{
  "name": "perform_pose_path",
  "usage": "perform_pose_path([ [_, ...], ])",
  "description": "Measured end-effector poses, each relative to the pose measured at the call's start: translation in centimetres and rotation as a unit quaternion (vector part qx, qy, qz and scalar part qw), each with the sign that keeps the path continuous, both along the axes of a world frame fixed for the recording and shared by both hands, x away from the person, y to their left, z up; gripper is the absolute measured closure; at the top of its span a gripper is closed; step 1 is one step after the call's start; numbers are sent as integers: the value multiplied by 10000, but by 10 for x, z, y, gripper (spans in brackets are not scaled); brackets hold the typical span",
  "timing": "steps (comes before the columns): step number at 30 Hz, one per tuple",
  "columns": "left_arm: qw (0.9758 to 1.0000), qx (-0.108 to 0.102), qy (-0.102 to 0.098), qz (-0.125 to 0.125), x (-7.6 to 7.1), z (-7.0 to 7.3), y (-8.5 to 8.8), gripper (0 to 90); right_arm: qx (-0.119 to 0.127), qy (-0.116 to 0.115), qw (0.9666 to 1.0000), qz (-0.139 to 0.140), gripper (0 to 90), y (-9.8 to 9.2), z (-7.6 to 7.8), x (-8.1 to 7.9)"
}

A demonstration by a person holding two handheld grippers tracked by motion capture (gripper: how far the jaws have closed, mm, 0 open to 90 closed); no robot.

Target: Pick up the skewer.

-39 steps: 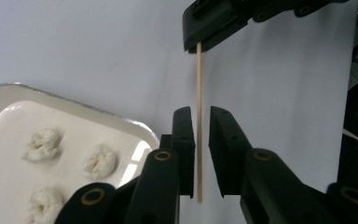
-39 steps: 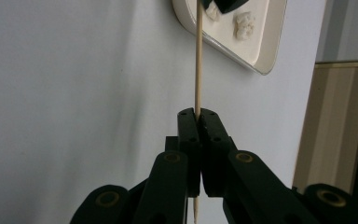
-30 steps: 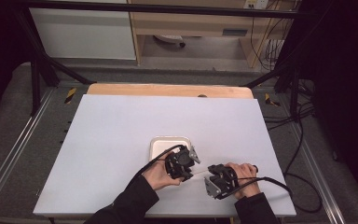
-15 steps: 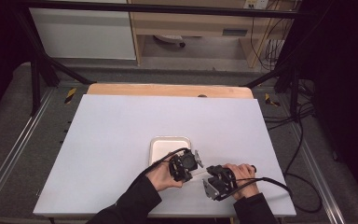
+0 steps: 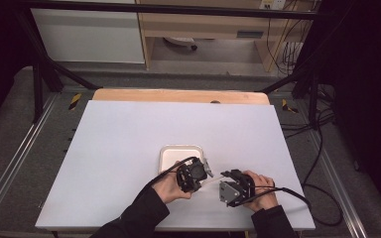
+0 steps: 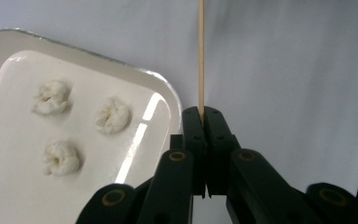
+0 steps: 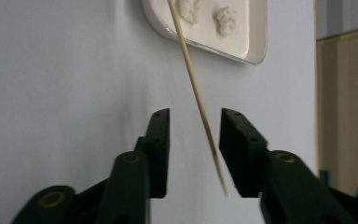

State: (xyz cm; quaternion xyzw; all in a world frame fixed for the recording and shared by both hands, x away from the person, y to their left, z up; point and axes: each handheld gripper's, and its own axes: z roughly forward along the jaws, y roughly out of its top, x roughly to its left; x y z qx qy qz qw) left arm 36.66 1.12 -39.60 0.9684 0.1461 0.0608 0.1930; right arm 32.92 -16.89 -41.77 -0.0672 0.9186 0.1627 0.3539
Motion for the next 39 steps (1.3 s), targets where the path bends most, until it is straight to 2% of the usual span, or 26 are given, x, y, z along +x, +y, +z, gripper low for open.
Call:
perform_pose_path([
  [1,10000,30,-37,39,0,0,5,890,382,239,9987,-228,568,-4,0,1],
  [4,9999,78,-79,84,1,0,9,889,687,333,9962,-414,518,-9,1,3],
  [5,9999,91,-109,82,2,1,15,889,1022,466,9919,-586,475,-15,1,5],
  [6,9999,91,-109,82,2,1,15,889,1022,466,9919,-586,475,-15,1,5],
  [7,9998,27,-100,145,1,1,20,889,1358,612,9858,-771,418,-20,1,7],
  [10,9998,-14,-107,177,1,2,26,889,1587,715,9801,-955,363,-23,1,9],
  [11,9996,-79,-135,228,0,2,32,889,1851,887,9717,-1170,311,-28,0,10],
  [12,9996,-79,-135,228,0,2,32,889,1851,887,9717,-1170,311,-28,0,10],
  [13,9994,-141,-144,279,1,2,40,889,2029,1043,9633,-1415,259,-32,-3,12],
  [14,9994,-141,-144,279,1,2,40,889,2029,1043,9633,-1415,259,-32,-3,12],
  [15,9992,-179,-147,337,1,2,44,888,2220,1189,9542,-1614,236,-35,-6,14],
  [17,9986,-285,-158,422,1,2,52,888,2389,1354,9441,-1822,212,-39,-9,15],
  [18,9982,-345,-163,463,0,1,55,888,2389,1354,9441,-1822,212,-39,-9,15],
  [19,9972,-465,-193,546,-1,1,63,888,2539,1502,9345,-1993,198,-42,-11,15],
  [20,9972,-465,-193,546,-1,1,63,888,2539,1502,9345,-1993,198,-42,-11,15],
  [22,9960,-587,-207,645,-3,0,71,888,2783,1714,9200,-2160,172,-45,-13,16],
  [25,9927,-856,-254,805,-6,-2,82,888,2906,1918,9090,-2293,141,-45,-14,16],
  [26,9914,-939,-284,861,-7,-2,86,888,2906,1918,9090,-2293,141,-45,-14,16],
  [27,9885,-1102,-315,983,-10,-5,93,888,2948,2029,9035,-2358,110,-45,-15,17],
  [28,9885,-1102,-315,983,-10,-5,93,888,2948,2029,9035,-2358,110,-45,-15,17],
  [29,9870,-1170,-335,1047,-11,-6,97,888,3004,2124,8981,-2411,99,-44,-15,17],
  [31,9839,-1281,-383,1183,-13,-9,104,888,3057,2185,8944,-2425,91,-42,-16,17],
  [32,9821,-1344,-419,1253,-14,-10,107,888,3057,2185,8944,-2425,91,-42,-16,17],
  [36,9721,-1696,-507,1538,-20,-14,125,888,3252,2348,8815,-2491,64,-40,-15,18],
  [38,9702,-1755,-535,1585,-21,-15,128,888,3357,2397,8754,-2521,51,-40,-14,19],
  [39,9661,-1856,-597,1693,-24,-16,135,888,3394,2416,8729,-2540,45,-40,-13,20],
])
